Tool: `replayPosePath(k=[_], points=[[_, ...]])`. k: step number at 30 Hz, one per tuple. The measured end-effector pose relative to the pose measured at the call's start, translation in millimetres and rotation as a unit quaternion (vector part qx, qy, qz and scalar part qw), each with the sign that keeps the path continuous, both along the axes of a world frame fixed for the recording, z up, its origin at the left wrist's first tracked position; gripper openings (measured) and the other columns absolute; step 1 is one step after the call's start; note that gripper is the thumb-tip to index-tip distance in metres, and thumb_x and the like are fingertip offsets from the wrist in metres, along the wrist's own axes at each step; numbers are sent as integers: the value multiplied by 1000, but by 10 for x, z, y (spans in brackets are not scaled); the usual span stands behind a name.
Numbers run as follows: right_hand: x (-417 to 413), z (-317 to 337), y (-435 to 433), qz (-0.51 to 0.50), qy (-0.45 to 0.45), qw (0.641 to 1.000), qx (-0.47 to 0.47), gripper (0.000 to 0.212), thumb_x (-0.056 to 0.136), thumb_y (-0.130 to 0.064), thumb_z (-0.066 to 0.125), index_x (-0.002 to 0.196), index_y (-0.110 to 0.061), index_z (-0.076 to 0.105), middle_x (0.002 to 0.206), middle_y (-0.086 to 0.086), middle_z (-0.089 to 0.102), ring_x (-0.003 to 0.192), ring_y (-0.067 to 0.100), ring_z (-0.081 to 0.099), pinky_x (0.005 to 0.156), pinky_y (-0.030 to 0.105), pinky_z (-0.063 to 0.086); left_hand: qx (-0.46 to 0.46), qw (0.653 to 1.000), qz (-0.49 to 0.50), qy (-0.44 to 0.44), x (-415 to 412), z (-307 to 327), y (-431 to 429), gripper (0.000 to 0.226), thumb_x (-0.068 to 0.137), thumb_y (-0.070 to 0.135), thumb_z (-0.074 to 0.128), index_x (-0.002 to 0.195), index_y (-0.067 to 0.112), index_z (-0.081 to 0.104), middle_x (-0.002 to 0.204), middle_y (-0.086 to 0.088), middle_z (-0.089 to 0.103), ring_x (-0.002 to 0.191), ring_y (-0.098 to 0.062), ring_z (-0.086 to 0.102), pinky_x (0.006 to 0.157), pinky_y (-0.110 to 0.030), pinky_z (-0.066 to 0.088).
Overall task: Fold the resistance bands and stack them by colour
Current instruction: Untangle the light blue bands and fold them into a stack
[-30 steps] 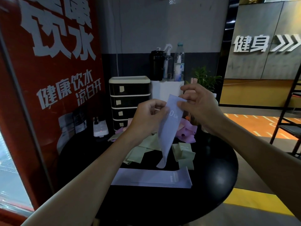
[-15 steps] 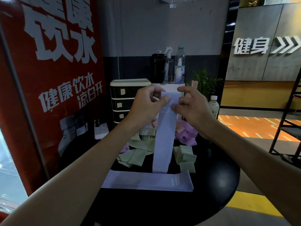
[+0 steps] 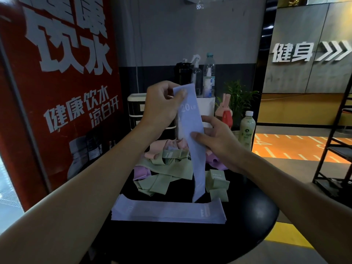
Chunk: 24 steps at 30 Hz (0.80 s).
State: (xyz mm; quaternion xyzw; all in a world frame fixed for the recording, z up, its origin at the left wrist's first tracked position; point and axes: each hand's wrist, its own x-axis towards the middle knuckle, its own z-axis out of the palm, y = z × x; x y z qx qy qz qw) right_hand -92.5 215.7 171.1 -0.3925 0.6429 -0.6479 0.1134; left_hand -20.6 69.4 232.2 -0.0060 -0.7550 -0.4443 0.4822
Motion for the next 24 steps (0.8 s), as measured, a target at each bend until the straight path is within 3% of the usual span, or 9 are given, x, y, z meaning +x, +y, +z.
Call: replayPosePath(k=[2, 4, 6, 9, 11, 14, 19, 22, 24], points=[[24, -22, 30, 32, -25, 999, 1, 46, 92, -6, 62, 135, -8, 43, 107, 18, 71, 77, 17, 73, 64, 29, 59, 24, 1000, -1, 0, 2, -10, -77, 7, 93, 15, 65, 87, 13, 68, 94, -23, 69, 85, -35, 67, 74, -46, 58], [49, -59, 61, 50, -45, 998, 7, 44, 93, -4, 60, 133, -9, 44, 101, 19, 71, 62, 12, 70, 51, 22, 53, 49, 999, 4, 0, 17, -39, -157, 9, 94, 14, 64, 86, 13, 66, 93, -24, 68, 79, -30, 67, 71, -46, 57], [34, -118, 83, 56, -48, 997, 31, 48, 92, -8, 63, 136, -13, 44, 98, 16, 73, 77, 22, 72, 62, 33, 55, 73, 997, 21, -3, 36, -75, -237, 10, 95, 14, 62, 86, 13, 65, 87, -20, 66, 70, -17, 59, 62, -36, 51], [-2, -221, 116, 53, -51, 996, 55, 46, 91, -8, 64, 133, -17, 48, 103, 18, 72, 96, 37, 68, 84, 54, 52, 113, 993, 44, -6, 74, -132, -356, 12, 95, 15, 62, 84, 14, 64, 85, -13, 65, 71, -16, 58, 62, -30, 47], [-14, -290, 144, 59, -74, 994, 54, 41, 91, -6, 64, 129, -17, 52, 111, 17, 70, 101, 33, 68, 91, 50, 52, 128, 990, 63, -5, 112, -178, -444, 15, 95, 15, 62, 81, 18, 63, 86, -11, 66, 76, -17, 60, 65, -30, 49], [-26, -397, 218, 79, -89, 991, 62, 40, 91, -5, 64, 128, -15, 53, 111, 9, 70, 97, 19, 68, 83, 35, 53, 139, 987, 82, -7, 212, -267, -566, 18, 96, 15, 60, 80, 21, 62, 80, -3, 64, 67, -10, 58, 57, -23, 48], [-85, -587, 355, 107, -90, 986, 86, 54, 81, -20, 75, 131, -18, 55, 120, 23, 64, 109, 29, 64, 93, 42, 49, 167, 978, 121, -21, 408, -503, -783, 19, 97, 16, 60, 78, 18, 61, 76, -6, 59, 63, -13, 53, 57, -26, 46], [-122, -718, 453, 115, -128, 980, 99, 42, 88, -6, 65, 128, -15, 55, 104, 21, 67, 98, 26, 67, 84, 34, 55, 177, 973, 145, -40, 535, -719, -883, 16, 98, 17, 59, 83, 14, 62, 79, -13, 56, 63, -19, 50, 61, -33, 45], [-122, -811, 491, 107, -147, 977, 110, 39, 88, -2, 63, 125, -13, 56, 92, 16, 68, 89, 20, 68, 74, 28, 55, 186, 969, 160, -42, 628, -885, -918, 15, 97, 15, 60, 82, 14, 64, 77, -11, 61, 60, -14, 54, 62, -32, 48]])
